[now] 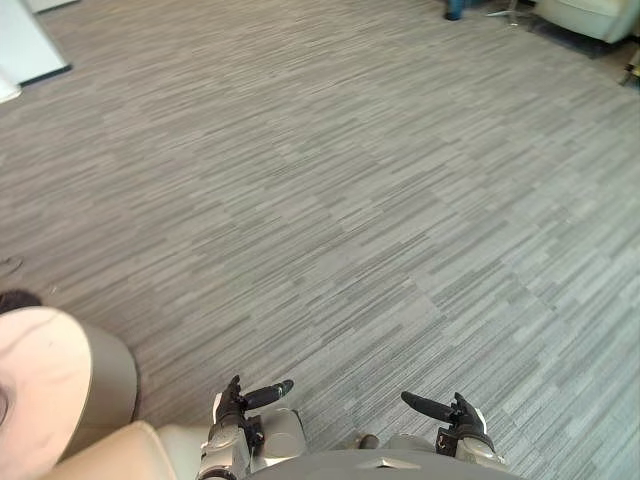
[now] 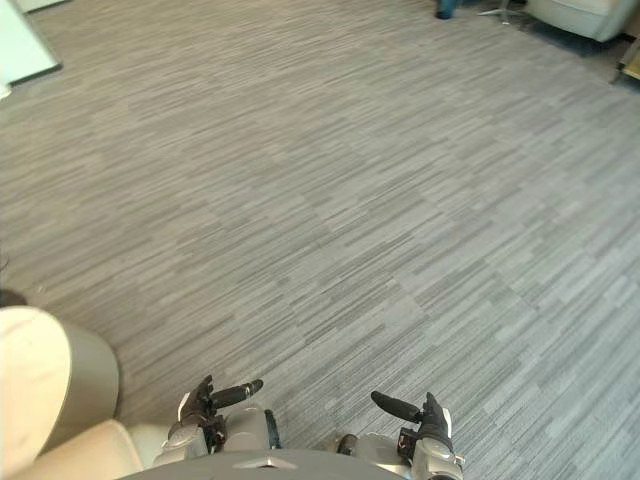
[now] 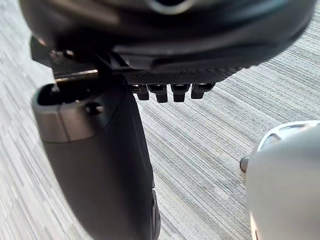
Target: Pick up cushions and gather them together orderly.
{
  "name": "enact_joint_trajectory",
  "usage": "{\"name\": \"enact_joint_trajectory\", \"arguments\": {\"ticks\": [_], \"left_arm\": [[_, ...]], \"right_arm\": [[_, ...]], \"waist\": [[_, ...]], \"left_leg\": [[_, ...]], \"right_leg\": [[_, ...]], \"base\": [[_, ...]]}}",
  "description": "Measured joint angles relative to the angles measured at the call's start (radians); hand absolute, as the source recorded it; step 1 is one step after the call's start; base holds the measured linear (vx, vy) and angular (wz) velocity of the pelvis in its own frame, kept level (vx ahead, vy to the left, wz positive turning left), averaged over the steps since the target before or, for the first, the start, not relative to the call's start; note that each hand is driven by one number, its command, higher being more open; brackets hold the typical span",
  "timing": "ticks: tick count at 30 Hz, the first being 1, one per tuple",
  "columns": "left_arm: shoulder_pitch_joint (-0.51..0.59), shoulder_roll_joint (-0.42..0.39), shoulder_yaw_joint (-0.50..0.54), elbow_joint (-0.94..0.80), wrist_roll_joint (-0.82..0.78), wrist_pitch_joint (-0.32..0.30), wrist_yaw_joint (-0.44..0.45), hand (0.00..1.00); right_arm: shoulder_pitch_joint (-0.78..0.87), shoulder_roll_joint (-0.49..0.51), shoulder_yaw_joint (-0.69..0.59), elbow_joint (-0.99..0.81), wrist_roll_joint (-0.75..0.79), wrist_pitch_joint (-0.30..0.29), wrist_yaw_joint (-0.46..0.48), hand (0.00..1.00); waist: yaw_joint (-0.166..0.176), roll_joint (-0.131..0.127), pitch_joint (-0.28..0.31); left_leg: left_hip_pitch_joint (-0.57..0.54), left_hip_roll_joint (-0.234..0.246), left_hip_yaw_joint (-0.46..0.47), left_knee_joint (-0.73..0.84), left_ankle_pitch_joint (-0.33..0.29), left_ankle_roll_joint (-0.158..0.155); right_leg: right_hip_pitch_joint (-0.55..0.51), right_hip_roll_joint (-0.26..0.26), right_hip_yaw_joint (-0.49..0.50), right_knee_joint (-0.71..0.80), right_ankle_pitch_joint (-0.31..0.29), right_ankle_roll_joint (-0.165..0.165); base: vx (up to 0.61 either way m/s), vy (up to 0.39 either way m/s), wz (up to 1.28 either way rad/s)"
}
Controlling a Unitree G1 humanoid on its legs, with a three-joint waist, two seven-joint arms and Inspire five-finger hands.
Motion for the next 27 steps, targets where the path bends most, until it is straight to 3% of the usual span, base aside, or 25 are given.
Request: {"name": "enact_joint_trajectory", "arguments": {"ticks": [2,4,5,7,9,11,12,13,15,17,18,19,20,21,22,23,24,25,27], "left_arm": [[0.000,-0.004,0.000,0.001,-0.002,-0.004,0.001,1.00],[0.007,0.000,0.000,0.002,-0.008,-0.004,0.003,1.00],[0.008,0.006,0.000,0.001,-0.009,-0.003,0.000,1.00],[0.007,0.016,0.000,0.009,-0.010,-0.002,0.001,1.00],[0.007,0.017,-0.006,0.021,-0.009,0.005,0.002,1.00],[0.005,0.034,-0.051,0.051,-0.005,0.006,0.004,1.00],[0.007,0.047,-0.083,0.067,0.004,0.007,0.005,1.00],[0.007,0.050,-0.085,0.074,0.010,0.007,0.005,1.00],[0.006,0.051,-0.085,0.084,0.010,0.007,0.010,1.00],[-0.001,0.051,-0.085,0.092,0.009,0.007,0.010,1.00],[-0.001,0.058,-0.094,0.093,0.011,0.008,0.010,1.00],[0.004,0.062,-0.095,0.097,0.011,0.008,0.009,1.00],[-0.003,0.058,-0.097,0.109,0.012,0.008,0.009,1.00],[-0.016,0.044,-0.110,0.120,0.024,0.006,0.003,1.00],[-0.021,0.039,-0.110,0.122,0.034,0.006,0.001,1.00],[-0.024,0.029,-0.109,0.121,0.051,0.008,0.001,1.00],[-0.025,0.027,-0.104,0.116,0.060,0.008,0.001,1.00],[-0.025,0.019,-0.068,0.100,0.072,0.008,0.000,1.00],[-0.021,0.004,-0.025,0.057,0.070,0.007,0.001,1.00]], "right_arm": [[0.010,-0.001,0.000,0.002,0.024,0.002,0.000,1.00],[0.015,0.007,0.001,0.010,0.024,0.004,-0.002,1.00],[0.015,0.020,0.000,0.011,0.024,0.004,-0.001,1.00],[0.025,0.031,-0.006,0.010,0.023,0.004,0.004,1.00],[0.025,0.031,-0.021,0.000,0.022,0.004,0.011,1.00],[0.022,0.019,-0.021,-0.007,0.021,0.000,0.013,1.00],[0.016,0.012,-0.020,-0.010,0.023,0.000,0.015,1.00],[0.008,0.007,-0.016,-0.010,0.021,-0.003,0.016,1.00],[-0.013,0.006,-0.011,-0.009,0.020,-0.014,0.022,1.00],[-0.026,0.004,-0.010,-0.008,0.020,-0.018,0.024,1.00],[-0.046,0.003,-0.010,-0.002,0.022,-0.018,0.024,1.00],[-0.052,0.000,-0.013,0.000,0.024,-0.016,0.024,1.00],[-0.054,-0.008,-0.012,0.002,0.023,-0.016,0.024,1.00],[-0.070,-0.026,-0.012,0.010,0.010,-0.017,0.023,1.00],[-0.075,-0.030,-0.014,0.012,0.003,-0.018,0.023,1.00],[-0.075,-0.031,-0.021,0.014,0.002,-0.018,0.023,1.00],[-0.070,-0.025,-0.045,0.015,0.005,-0.008,0.023,1.00],[-0.061,-0.021,-0.041,0.007,0.003,-0.006,0.021,1.00],[-0.048,-0.005,-0.028,-0.012,0.004,-0.006,0.011,1.00]], "waist": [[0.008,-0.004,-0.005],[0.029,-0.013,-0.034],[0.028,-0.039,-0.051],[0.028,-0.058,-0.069],[0.028,-0.058,-0.069],[0.004,-0.053,-0.059],[-0.014,-0.047,-0.055],[-0.020,-0.043,-0.052],[-0.026,-0.037,-0.044],[-0.030,-0.034,-0.040],[-0.048,-0.041,-0.028],[-0.058,-0.041,-0.020],[-0.064,-0.035,-0.018],[-0.055,0.000,-0.010],[-0.056,0.004,-0.005],[-0.059,0.009,-0.001],[-0.062,0.015,-0.001],[-0.067,0.019,0.006],[-0.055,0.028,0.027]], "left_leg": [[-0.001,-0.063,-0.075,-0.212,0.084,-0.009],[0.010,-0.080,-0.086,-0.212,0.198,0.004],[-0.001,-0.085,-0.054,-0.156,0.161,0.025],[-0.001,-0.082,-0.007,-0.079,0.083,0.041],[0.076,-0.082,0.052,-0.077,0.020,0.053],[0.190,-0.091,0.080,-0.110,-0.023,0.062],[0.266,-0.090,0.097,-0.146,-0.033,0.064],[0.310,-0.083,0.109,-0.180,-0.033,0.063],[0.406,-0.054,0.138,-0.268,-0.034,0.061],[0.442,-0.031,0.157,-0.310,-0.033,0.048],[0.474,-0.016,0.161,-0.351,-0.032,0.036],[0.492,-0.016,0.156,-0.361,-0.033,0.021],[0.507,0.000,0.148,-0.369,-0.031,0.004],[0.508,0.037,0.142,-0.355,-0.004,-0.039],[0.508,0.042,0.134,-0.340,0.010,-0.055],[0.503,0.052,0.112,-0.300,0.027,-0.063],[0.454,0.082,0.063,-0.140,0.053,-0.056],[0.352,0.127,0.002,0.111,0.103,-0.034],[0.209,0.187,-0.045,0.467,0.086,-0.036]], "right_leg": [[0.016,-0.009,0.074,-0.016,-0.020,0.029],[0.032,-0.019,0.161,-0.032,-0.042,0.061],[0.030,-0.042,0.189,-0.030,-0.051,0.080],[0.025,-0.065,0.222,0.005,-0.054,0.101],[-0.064,-0.088,0.243,0.280,-0.068,0.146],[-0.209,-0.138,0.215,0.668,-0.028,0.224],[-0.270,-0.190,0.127,0.775,-0.042,0.188],[-0.301,-0.214,0.068,0.785,-0.057,0.162],[-0.372,-0.214,-0.043,0.672,-0.079,0.124],[-0.425,-0.177,-0.062,0.532,-0.072,0.126],[-0.468,-0.128,-0.049,0.304,0.022,0.125],[-0.463,-0.109,-0.034,0.259,0.143,0.103],[-0.445,-0.085,-0.033,0.249,0.172,0.038],[-0.445,-0.050,-0.032,0.270,0.137,0.020],[-0.448,-0.049,-0.031,0.293,0.109,0.014],[-0.441,-0.048,-0.033,0.316,0.071,0.003],[-0.398,-0.035,-0.040,0.312,0.030,-0.005],[-0.330,-0.016,-0.050,0.269,0.012,-0.011],[-0.207,0.030,-0.055,0.194,0.000,-0.027]], "base": [[0.31,0.133,-0.94],[0.45,0.176,-1.19],[0.47,0.151,-1.02],[0.48,0.134,-0.78],[0.46,0.149,-0.84],[0.46,0.140,-0.52],[0.41,0.067,-0.37],[0.33,0.012,-0.30],[0.46,-0.076,-0.44],[0.51,-0.186,-0.31],[0.45,-0.239,-0.03],[0.47,-0.268,0.09],[0.39,-0.251,-0.10],[0.39,-0.265,-0.21],[0.50,-0.360,-0.27],[0.51,-0.371,-0.03],[0.69,-0.495,0.12],[0.57,-0.400,0.13],[0.45,-0.279,0.03]]}}
